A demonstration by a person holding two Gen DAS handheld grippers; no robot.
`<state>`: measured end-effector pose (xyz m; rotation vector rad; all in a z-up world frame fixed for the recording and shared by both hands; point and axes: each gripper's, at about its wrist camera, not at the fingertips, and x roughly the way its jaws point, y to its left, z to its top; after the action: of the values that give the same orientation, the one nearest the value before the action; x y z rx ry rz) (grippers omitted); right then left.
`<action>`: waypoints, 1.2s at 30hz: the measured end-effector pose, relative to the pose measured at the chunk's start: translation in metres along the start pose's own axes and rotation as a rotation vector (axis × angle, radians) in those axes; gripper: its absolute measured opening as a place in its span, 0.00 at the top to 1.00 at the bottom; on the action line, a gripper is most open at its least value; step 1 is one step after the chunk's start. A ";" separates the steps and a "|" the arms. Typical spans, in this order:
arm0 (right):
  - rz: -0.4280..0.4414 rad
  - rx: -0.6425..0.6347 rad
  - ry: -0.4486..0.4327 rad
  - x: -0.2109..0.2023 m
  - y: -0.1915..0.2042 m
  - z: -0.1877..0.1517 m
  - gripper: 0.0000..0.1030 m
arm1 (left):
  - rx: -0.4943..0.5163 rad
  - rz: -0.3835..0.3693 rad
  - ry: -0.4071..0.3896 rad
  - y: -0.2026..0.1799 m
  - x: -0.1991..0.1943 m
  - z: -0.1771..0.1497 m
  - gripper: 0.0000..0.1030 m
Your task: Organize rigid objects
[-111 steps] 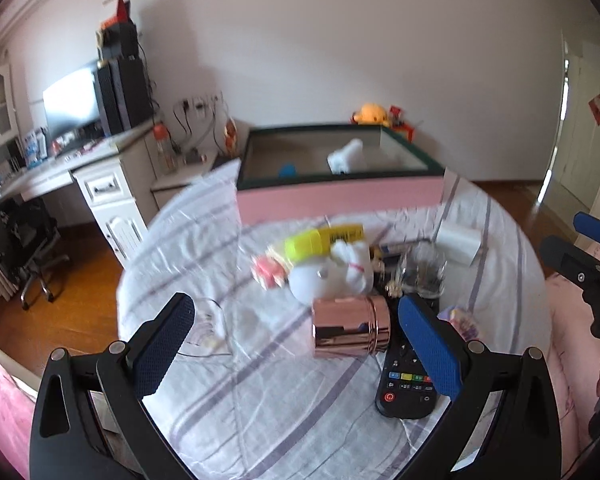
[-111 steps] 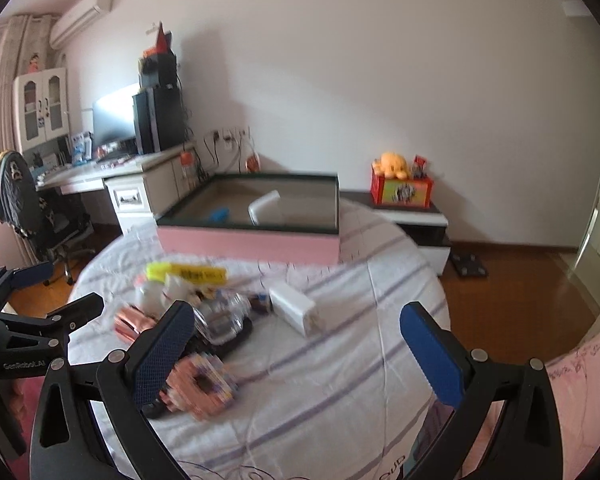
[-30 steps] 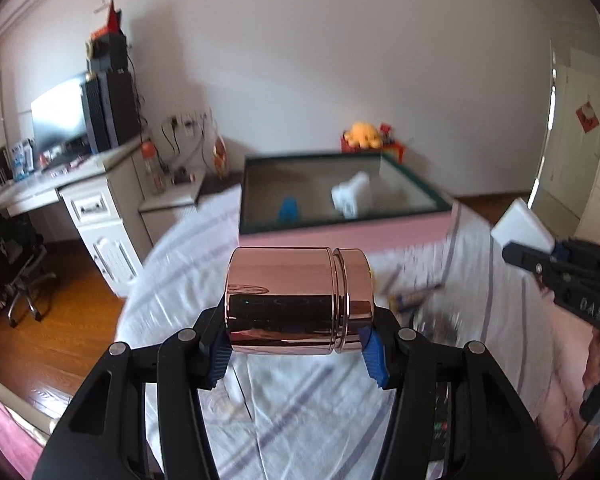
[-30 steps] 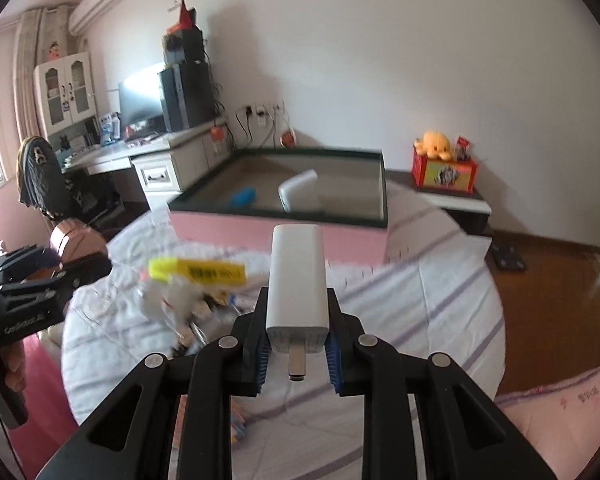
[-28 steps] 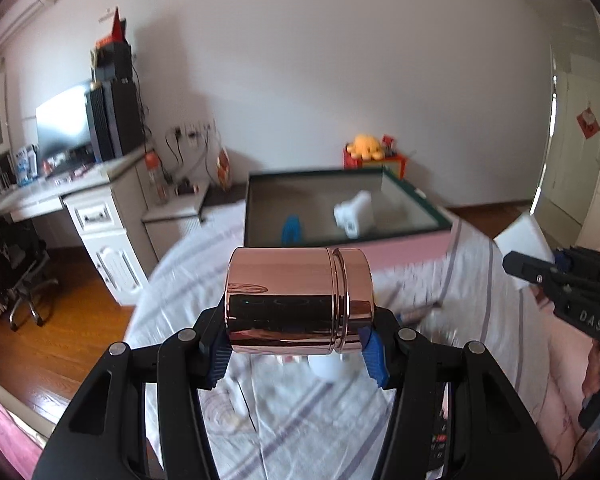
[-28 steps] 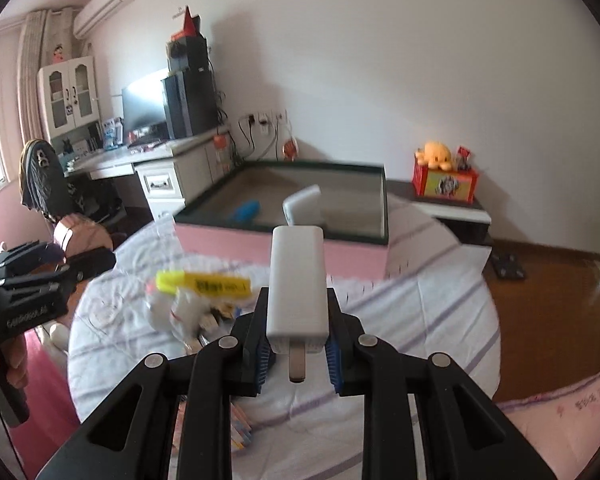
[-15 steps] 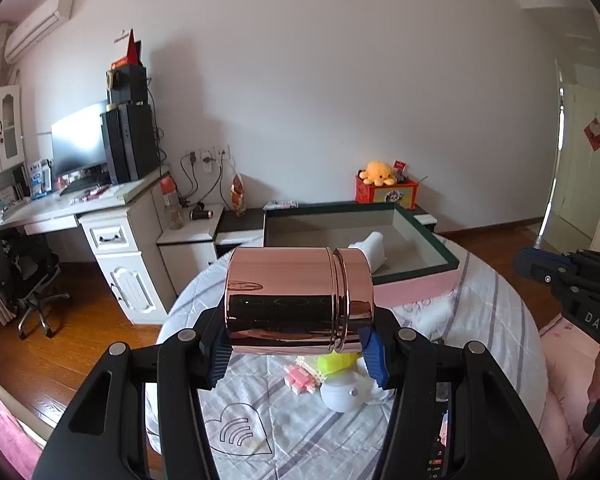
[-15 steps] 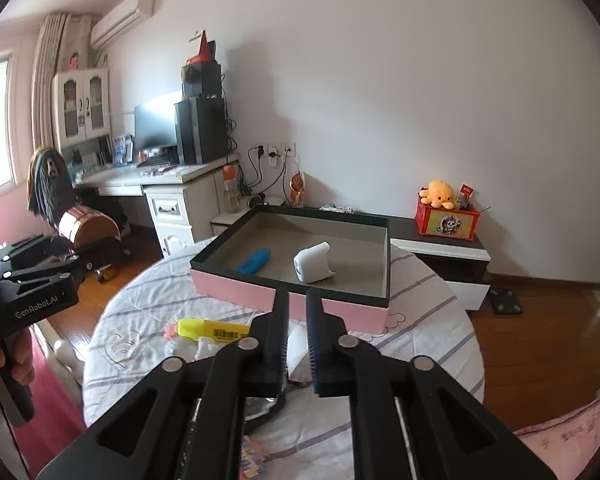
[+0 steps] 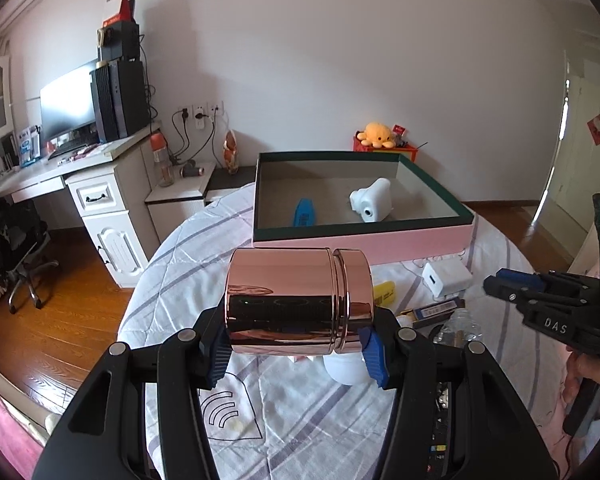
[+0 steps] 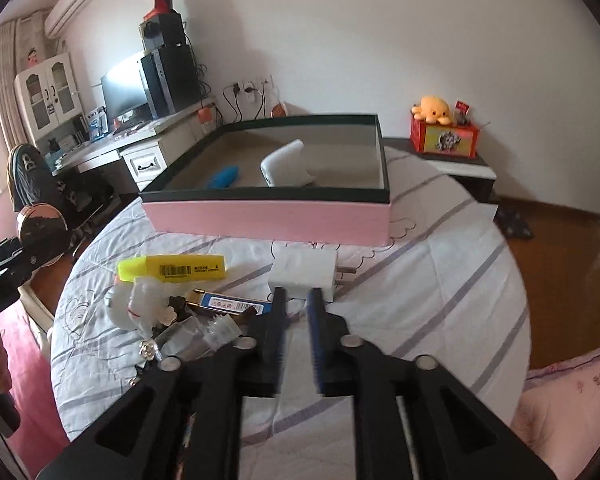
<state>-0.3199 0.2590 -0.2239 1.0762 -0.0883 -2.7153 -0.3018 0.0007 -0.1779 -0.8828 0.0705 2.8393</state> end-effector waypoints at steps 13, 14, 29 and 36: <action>-0.064 0.039 0.078 0.059 0.004 0.020 0.42 | 0.014 -0.003 0.022 0.004 0.018 0.000 0.47; -0.078 0.039 0.081 0.062 0.004 0.021 0.41 | 0.013 -0.003 0.023 0.005 0.018 0.000 0.47; -0.108 -0.013 0.020 0.039 0.004 0.018 0.46 | 0.009 -0.005 -0.006 0.005 0.001 0.003 0.47; -0.051 -0.051 -0.117 -0.036 0.026 0.019 0.46 | 0.002 0.023 -0.074 0.006 -0.032 0.012 0.47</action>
<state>-0.3031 0.2411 -0.1823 0.9178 -0.0105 -2.8091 -0.2838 -0.0083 -0.1497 -0.7802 0.0745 2.8900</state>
